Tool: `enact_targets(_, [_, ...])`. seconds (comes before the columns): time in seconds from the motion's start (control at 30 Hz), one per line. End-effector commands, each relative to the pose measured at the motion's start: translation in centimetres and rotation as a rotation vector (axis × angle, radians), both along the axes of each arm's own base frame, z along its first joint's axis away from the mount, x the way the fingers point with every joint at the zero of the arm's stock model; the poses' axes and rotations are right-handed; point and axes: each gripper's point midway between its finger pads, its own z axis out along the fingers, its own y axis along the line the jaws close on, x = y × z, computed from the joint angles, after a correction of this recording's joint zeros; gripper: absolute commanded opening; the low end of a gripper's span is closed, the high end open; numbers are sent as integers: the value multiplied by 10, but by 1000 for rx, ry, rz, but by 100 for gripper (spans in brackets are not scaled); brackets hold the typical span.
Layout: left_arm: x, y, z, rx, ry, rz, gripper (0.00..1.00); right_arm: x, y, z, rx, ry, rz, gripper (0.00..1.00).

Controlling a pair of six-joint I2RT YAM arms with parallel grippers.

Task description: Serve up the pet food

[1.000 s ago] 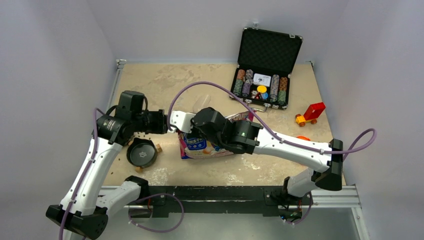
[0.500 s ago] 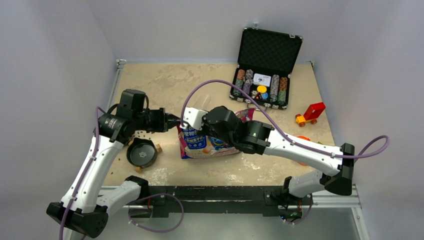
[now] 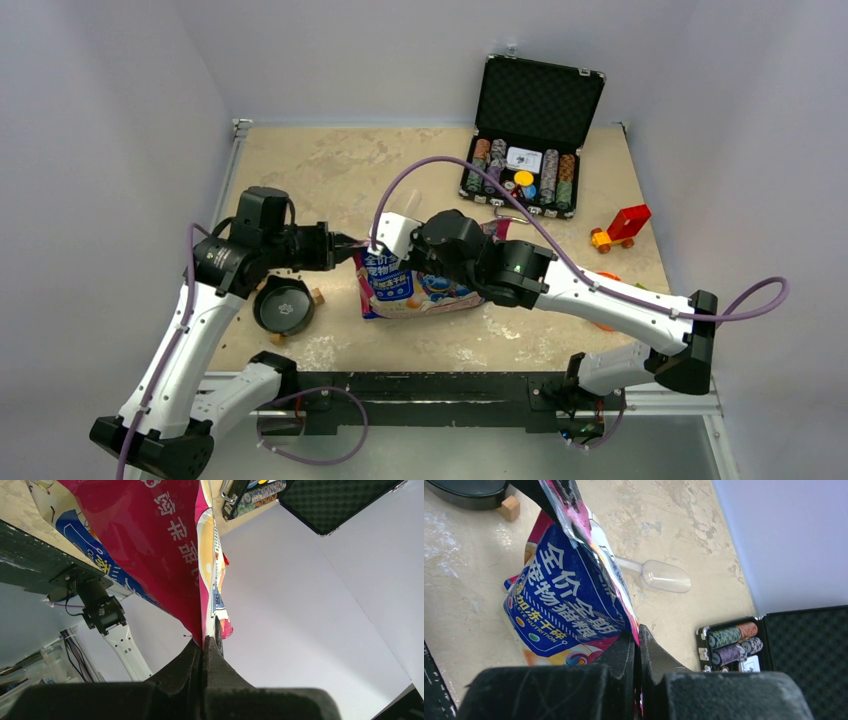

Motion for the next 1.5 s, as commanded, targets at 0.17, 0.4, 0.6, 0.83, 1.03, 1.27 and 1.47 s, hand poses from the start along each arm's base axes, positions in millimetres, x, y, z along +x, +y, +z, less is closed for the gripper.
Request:
enact_targets(0.17, [-14,11,4,19,12,22,0,46,-110,13,-168,-104,-398,7])
enact_targets(0.4, [-16,14,1,19,10,46,0,42,-118,20,-118,-73,-417,0])
enact_targets(0.6, [-21,15,10,50,2,9,0,48,-139,24,-81,-82,-486,0])
enact_targets(0.83, [-18,13,-2,22,12,31,0,36,-151,15,-112,-19,-479,61])
enact_targets(1.03, [-22,12,0,39,17,-3,0,21,-150,18,-46,3,-389,77])
enact_targets(1.27, [-22,10,-4,25,19,-10,0,35,-151,12,-129,-22,-409,78])
enact_targets(1.47, [-23,10,1,26,13,-18,0,44,-136,14,-128,-6,-405,61])
